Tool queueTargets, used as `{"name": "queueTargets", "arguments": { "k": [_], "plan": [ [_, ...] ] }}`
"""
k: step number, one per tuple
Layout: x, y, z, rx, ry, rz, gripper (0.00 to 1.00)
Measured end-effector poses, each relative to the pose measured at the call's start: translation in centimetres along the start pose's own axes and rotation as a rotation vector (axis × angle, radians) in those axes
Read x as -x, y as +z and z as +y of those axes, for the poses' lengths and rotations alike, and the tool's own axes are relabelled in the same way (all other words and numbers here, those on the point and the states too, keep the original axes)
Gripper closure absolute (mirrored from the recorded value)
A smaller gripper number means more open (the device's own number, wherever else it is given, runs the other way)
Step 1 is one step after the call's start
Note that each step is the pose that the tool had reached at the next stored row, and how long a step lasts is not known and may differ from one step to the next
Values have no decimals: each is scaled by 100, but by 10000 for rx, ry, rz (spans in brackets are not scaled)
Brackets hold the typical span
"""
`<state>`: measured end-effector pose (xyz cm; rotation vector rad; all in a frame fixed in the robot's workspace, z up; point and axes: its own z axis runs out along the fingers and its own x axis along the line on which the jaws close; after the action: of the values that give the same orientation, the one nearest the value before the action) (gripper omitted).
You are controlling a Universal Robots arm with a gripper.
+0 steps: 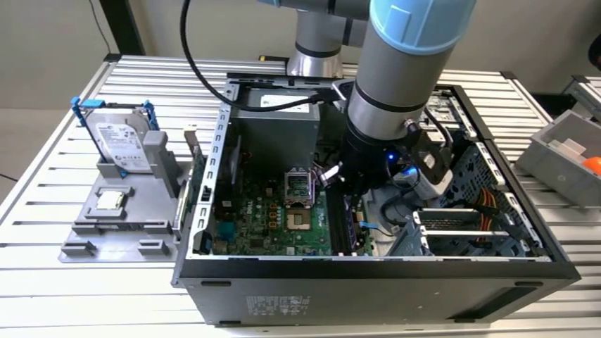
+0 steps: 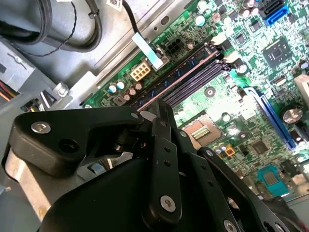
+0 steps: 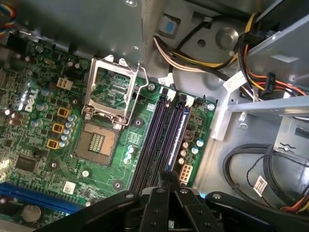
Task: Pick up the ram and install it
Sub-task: 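Press down the ram until it locks into place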
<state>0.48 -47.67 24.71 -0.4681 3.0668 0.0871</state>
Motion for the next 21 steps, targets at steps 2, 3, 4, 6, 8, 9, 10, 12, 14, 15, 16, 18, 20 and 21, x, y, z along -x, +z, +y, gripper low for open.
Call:
{"name": "queueTargets", "arguments": {
  "k": [2, 3, 4, 6, 8, 9, 10, 12, 14, 15, 16, 18, 20, 21],
  "plan": [
    [0, 0, 0, 8, -170, 8, 100],
    [1, 0, 0, 11, -247, 12, 100],
    [3, 0, -1, 15, -324, 16, 100],
    [4, 0, -1, 22, -468, 23, 100],
    [7, 1, -2, 28, -594, 29, 100],
    [8, 0, -2, 31, -653, 32, 100],
    [8, 0, -2, 33, -711, 35, 100],
    [8, 0, -3, 37, -798, 39, 100],
    [8, 0, -3, 38, -805, 40, 100],
    [8, 0, -3, 38, -816, 40, 100],
    [8, 0, -3, 39, -838, 41, 100],
    [9, 0, -2, 44, -940, 46, 100],
    [8, 0, -2, 48, -1035, 51, 100],
    [8, 0, -2, 50, -1070, 52, 100]
  ]
}}
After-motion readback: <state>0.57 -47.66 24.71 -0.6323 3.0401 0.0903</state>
